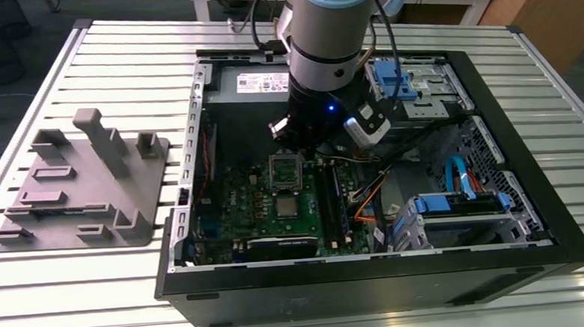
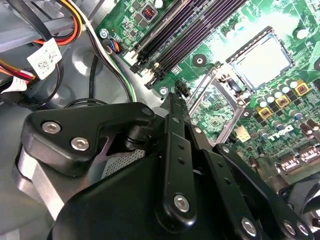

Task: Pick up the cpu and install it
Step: 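Close the cpu cover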

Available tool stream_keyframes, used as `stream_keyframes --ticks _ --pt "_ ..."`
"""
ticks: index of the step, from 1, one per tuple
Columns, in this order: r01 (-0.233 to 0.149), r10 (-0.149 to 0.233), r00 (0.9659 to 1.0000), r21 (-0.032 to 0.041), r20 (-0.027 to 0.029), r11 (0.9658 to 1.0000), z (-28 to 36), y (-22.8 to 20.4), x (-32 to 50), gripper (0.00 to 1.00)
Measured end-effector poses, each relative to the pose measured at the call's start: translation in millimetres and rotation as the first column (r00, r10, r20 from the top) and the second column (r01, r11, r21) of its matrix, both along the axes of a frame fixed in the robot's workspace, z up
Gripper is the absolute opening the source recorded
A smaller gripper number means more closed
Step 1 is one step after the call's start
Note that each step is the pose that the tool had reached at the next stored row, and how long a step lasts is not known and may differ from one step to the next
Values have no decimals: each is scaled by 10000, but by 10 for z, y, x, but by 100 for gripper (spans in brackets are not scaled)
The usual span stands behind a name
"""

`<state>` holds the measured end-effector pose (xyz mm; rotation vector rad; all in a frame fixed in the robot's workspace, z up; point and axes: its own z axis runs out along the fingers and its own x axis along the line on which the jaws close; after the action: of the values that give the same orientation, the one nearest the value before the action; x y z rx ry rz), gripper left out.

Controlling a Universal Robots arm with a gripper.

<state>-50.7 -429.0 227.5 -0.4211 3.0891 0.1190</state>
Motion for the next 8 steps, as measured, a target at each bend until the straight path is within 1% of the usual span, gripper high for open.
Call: stream_keyframes --ticks 4,8 --pt "-59 59 10000 -4 -1 10000 6 -5 0 11" --pt "-146 146 9999 -2 0 9999 20 -20 0 11"
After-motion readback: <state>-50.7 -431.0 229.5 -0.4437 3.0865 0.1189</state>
